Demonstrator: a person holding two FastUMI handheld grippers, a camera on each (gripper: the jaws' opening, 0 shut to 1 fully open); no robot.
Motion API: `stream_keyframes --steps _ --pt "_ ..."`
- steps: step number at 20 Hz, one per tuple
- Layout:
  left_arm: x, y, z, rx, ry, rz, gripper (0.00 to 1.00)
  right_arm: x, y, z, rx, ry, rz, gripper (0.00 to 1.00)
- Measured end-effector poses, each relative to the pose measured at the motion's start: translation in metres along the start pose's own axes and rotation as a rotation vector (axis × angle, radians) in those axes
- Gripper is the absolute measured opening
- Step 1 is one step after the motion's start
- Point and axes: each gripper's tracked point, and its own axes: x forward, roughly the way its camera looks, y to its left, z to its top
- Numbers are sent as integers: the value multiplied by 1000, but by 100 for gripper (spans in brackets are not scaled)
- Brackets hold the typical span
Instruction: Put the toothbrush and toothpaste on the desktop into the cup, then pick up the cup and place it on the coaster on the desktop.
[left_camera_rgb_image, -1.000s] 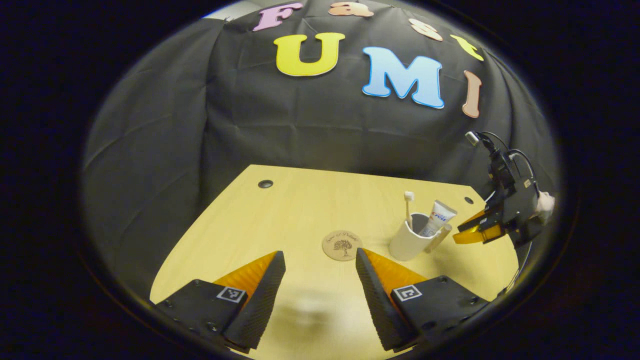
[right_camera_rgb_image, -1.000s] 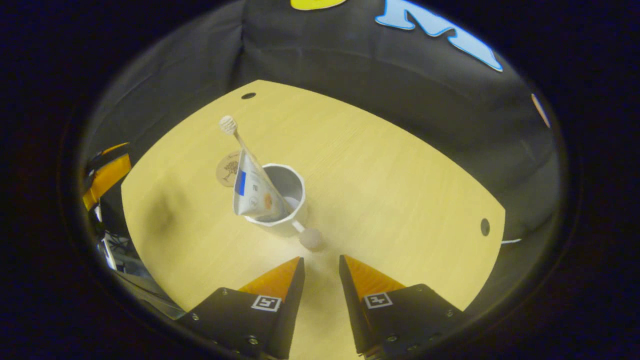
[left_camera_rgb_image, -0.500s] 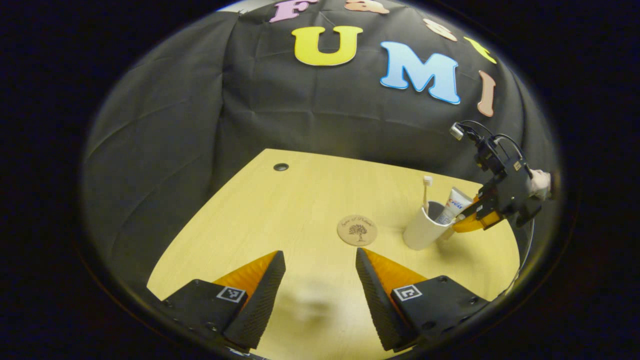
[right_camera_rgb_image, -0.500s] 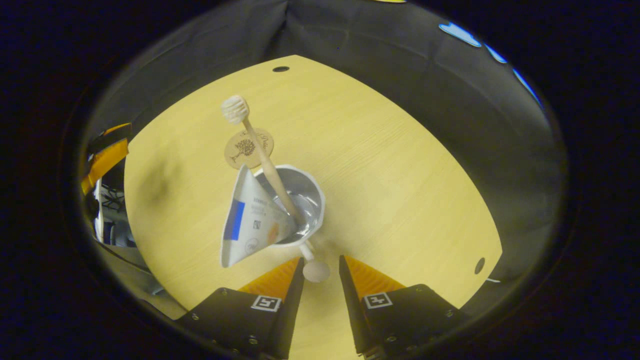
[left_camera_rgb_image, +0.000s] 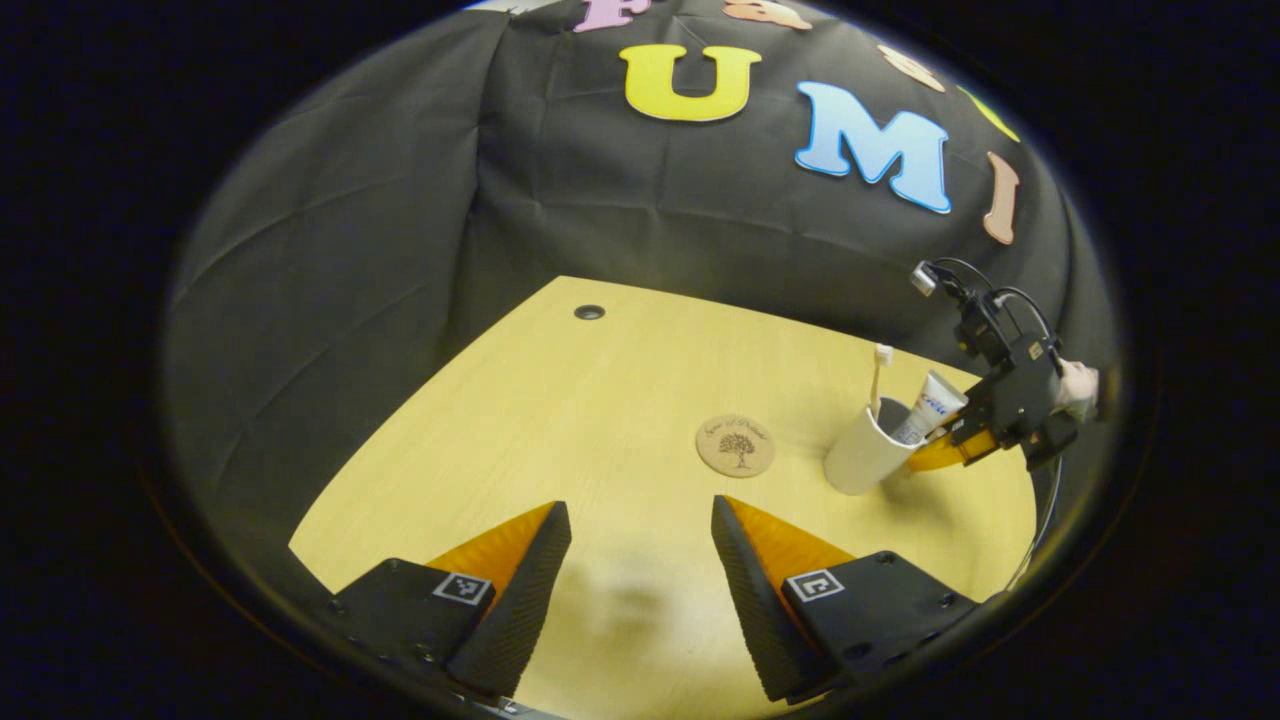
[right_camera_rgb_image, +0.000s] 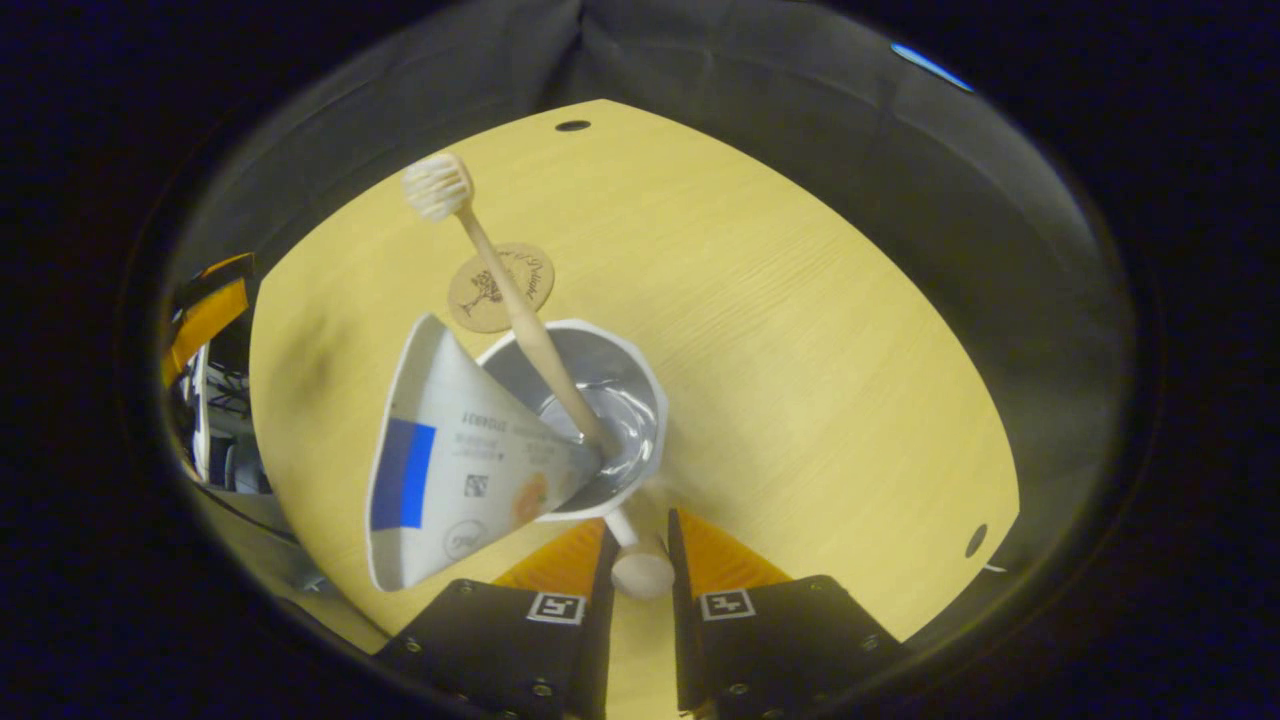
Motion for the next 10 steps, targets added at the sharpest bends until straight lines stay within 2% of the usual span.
stream_keyframes --steps 1,3,4,5,7,10 --pt "1 -4 1 6 0 -5 92 -6 0 4 20 -22 -1 22" --pt "0 -10 -1 30 4 -12 92 -1 2 6 46 -47 1 22" --pt "-1 -13 -2 36 5 -19 92 -8 3 6 63 -57 2 12" --pt "1 -15 -2 40 5 -24 92 -6 5 7 80 -75 0 16" --pt "1 -19 -2 46 7 -28 92 -2 8 8 117 -100 4 11" --pt "2 -21 -1 48 9 -33 92 -4 14 9 150 -117 11 11"
